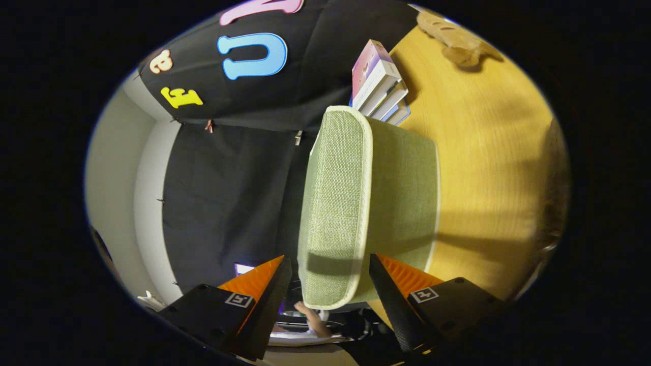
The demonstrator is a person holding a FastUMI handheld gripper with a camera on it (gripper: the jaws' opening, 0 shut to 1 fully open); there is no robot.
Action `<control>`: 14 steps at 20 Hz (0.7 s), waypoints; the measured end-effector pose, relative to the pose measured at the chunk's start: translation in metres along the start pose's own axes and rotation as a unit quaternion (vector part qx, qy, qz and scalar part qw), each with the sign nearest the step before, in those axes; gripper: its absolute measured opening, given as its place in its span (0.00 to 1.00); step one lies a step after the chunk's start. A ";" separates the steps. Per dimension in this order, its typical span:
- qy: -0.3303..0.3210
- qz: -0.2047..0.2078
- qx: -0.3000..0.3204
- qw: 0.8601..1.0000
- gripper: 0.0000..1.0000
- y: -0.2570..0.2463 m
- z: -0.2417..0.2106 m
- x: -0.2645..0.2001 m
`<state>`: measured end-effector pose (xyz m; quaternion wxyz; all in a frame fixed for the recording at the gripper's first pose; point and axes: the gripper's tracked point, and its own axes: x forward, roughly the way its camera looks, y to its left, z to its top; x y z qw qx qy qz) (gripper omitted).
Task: Open the storage box then place both shoes into the box .Put the left shoe in first, then the right shoe, with the right side of both shoes facing outward in a uniform manner.
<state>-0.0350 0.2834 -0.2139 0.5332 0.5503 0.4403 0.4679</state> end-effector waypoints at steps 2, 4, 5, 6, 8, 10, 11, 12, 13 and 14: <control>0.004 0.016 0.025 1.000 0.84 -0.006 -0.001 0.006; 0.007 0.029 0.036 0.999 0.68 -0.008 -0.005 0.010; 0.004 0.027 0.031 0.999 0.59 -0.013 -0.004 0.009; -0.007 0.032 0.036 0.999 0.50 -0.012 -0.004 0.007; -0.027 0.035 0.021 0.999 0.31 -0.005 -0.001 0.001; -0.037 0.031 0.001 0.999 0.11 0.003 -0.003 -0.005; -0.044 0.034 -0.007 0.998 0.11 0.012 -0.001 -0.009; -0.050 0.036 -0.014 0.998 0.07 0.021 0.001 -0.011; -0.055 0.032 -0.025 0.998 0.07 0.028 0.003 -0.013; -0.057 0.022 -0.039 0.997 0.06 0.032 0.004 -0.012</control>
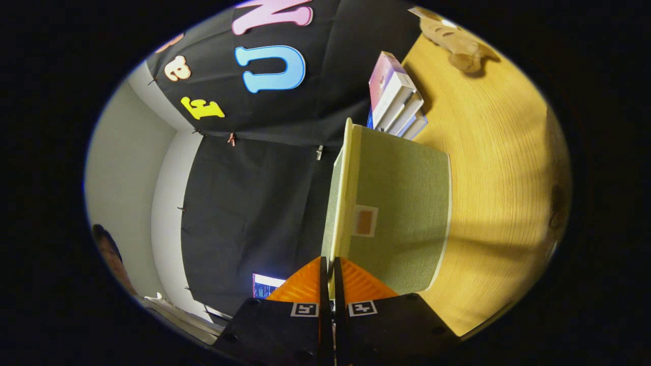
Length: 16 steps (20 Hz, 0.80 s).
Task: Open the storage box then place both shoes into the box .Put the left shoe in first, then the right shoe, with the right side of both shoes facing outward in a uniform manner.
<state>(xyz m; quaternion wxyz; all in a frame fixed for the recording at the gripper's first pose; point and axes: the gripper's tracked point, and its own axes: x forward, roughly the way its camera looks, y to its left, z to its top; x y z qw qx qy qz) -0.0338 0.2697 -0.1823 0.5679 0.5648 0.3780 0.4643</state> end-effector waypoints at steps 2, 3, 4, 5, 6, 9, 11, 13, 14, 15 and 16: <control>0.001 -0.015 -0.025 1.000 0.07 0.013 -0.001 0.004; 0.004 -0.025 -0.036 0.999 0.07 0.015 -0.001 0.009; 0.003 -0.029 -0.041 0.999 0.08 0.018 -0.001 0.012; 0.000 -0.024 -0.040 0.999 0.09 0.025 0.000 0.016; -0.003 -0.020 -0.040 0.999 0.10 0.032 0.001 0.017; 0.016 -0.070 -0.041 0.997 0.11 0.004 -0.004 0.019; 0.018 -0.077 -0.024 0.997 0.08 -0.004 -0.007 0.021; 0.018 -0.074 -0.005 0.997 0.06 -0.010 -0.011 0.025; 0.019 -0.075 0.003 0.997 0.06 -0.014 -0.014 0.027; 0.021 -0.077 0.008 0.997 0.07 -0.019 -0.015 0.031; 0.023 -0.071 0.014 0.997 0.12 -0.018 -0.019 0.035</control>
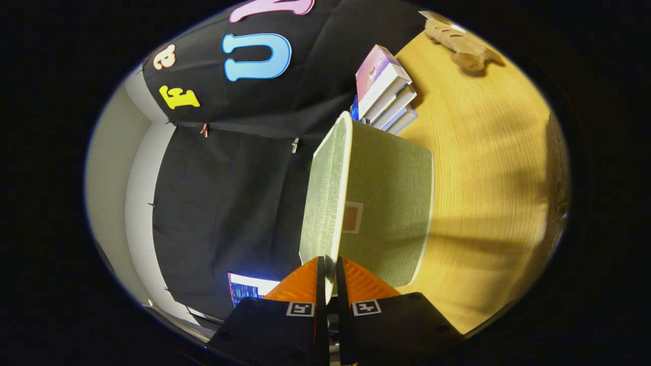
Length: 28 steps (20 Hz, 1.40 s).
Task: Open the storage box then place both shoes into the box .Put the left shoe in first, then the right shoe, with the right side of both shoes facing outward in a uniform manner.
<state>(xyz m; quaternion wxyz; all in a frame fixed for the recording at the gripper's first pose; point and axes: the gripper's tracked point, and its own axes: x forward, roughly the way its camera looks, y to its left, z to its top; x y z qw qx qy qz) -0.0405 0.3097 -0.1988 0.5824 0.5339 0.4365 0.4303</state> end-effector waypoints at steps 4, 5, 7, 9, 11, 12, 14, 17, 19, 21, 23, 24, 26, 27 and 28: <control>0.000 0.050 0.032 0.998 0.22 0.018 -0.003 0.018; -0.001 0.052 0.022 0.998 0.21 0.021 -0.003 0.021; -0.005 0.052 0.007 0.999 0.07 0.025 0.000 0.023; -0.016 0.069 -0.002 0.998 0.07 0.048 0.007 0.018; -0.026 0.082 -0.024 0.996 0.07 0.074 0.016 0.013; -0.030 0.089 -0.033 0.995 0.08 0.089 0.021 0.013; -0.033 0.097 -0.054 0.993 0.09 0.119 0.029 0.017; -0.018 0.097 -0.099 0.990 0.10 0.164 0.028 0.039; -0.014 0.099 -0.126 0.987 0.11 0.190 0.027 0.062; -0.012 0.096 -0.150 0.984 0.12 0.211 0.020 0.093; -0.002 0.078 -0.182 0.980 0.12 0.215 0.009 0.124; 0.002 0.070 -0.197 0.978 0.12 0.216 0.003 0.139; 0.002 0.059 -0.223 0.973 0.13 0.224 -0.008 0.166; 0.000 0.052 -0.233 0.971 0.13 0.228 -0.012 0.180; 0.002 0.043 -0.242 0.969 0.13 0.229 -0.017 0.195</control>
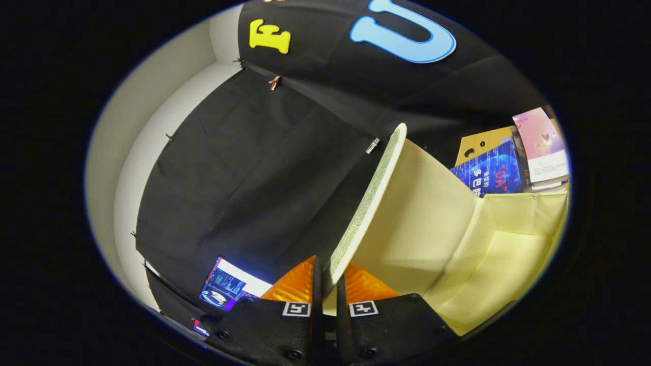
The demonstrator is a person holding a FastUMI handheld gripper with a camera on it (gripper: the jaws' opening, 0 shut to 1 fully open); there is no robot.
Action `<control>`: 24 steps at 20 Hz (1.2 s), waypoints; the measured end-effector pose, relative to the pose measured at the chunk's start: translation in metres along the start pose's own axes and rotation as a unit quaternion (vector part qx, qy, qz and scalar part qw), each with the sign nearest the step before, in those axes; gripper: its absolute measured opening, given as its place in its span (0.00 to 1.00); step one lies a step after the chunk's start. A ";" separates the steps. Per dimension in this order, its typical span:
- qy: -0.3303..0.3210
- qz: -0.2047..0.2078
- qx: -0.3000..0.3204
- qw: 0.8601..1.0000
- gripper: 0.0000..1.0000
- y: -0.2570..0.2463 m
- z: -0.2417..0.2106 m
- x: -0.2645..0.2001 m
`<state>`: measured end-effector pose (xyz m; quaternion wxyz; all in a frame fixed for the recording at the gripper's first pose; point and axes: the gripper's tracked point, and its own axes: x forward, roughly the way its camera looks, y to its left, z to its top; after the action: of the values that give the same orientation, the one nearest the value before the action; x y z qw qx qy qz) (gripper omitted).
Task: Open the storage box then place both shoes into the box .Put the left shoe in first, then the right shoe, with the right side of both shoes facing outward in a uniform manner.
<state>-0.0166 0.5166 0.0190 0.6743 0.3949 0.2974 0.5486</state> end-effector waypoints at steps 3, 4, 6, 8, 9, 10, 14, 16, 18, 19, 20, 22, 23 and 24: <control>0.020 -0.029 -0.004 0.999 0.13 -0.003 -0.014 0.043; 0.022 -0.037 -0.005 0.999 0.13 -0.002 -0.017 0.053; 0.024 -0.053 -0.015 0.998 0.19 -0.006 -0.022 0.066; 0.028 -0.058 -0.017 0.998 0.25 -0.007 -0.026 0.075; 0.031 -0.061 -0.021 0.997 0.30 -0.009 -0.028 0.075; 0.035 -0.068 -0.029 0.997 0.34 -0.013 -0.030 0.072; 0.039 -0.070 -0.059 0.995 0.49 -0.014 -0.030 0.052; 0.045 -0.076 -0.084 0.992 0.61 -0.017 -0.031 0.031; 0.044 -0.093 -0.123 0.987 0.75 -0.025 -0.026 0.005; 0.039 -0.103 -0.141 0.984 0.78 -0.028 -0.023 -0.011; 0.034 -0.114 -0.152 0.981 0.81 -0.032 -0.020 -0.026; 0.022 -0.138 -0.171 0.975 0.92 -0.042 -0.012 -0.059; 0.014 -0.156 -0.182 0.971 0.96 -0.049 -0.007 -0.080; 0.004 -0.176 -0.191 0.966 0.96 -0.057 -0.001 -0.101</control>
<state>-0.0109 0.4138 -0.0335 0.8217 0.1981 0.2546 0.4698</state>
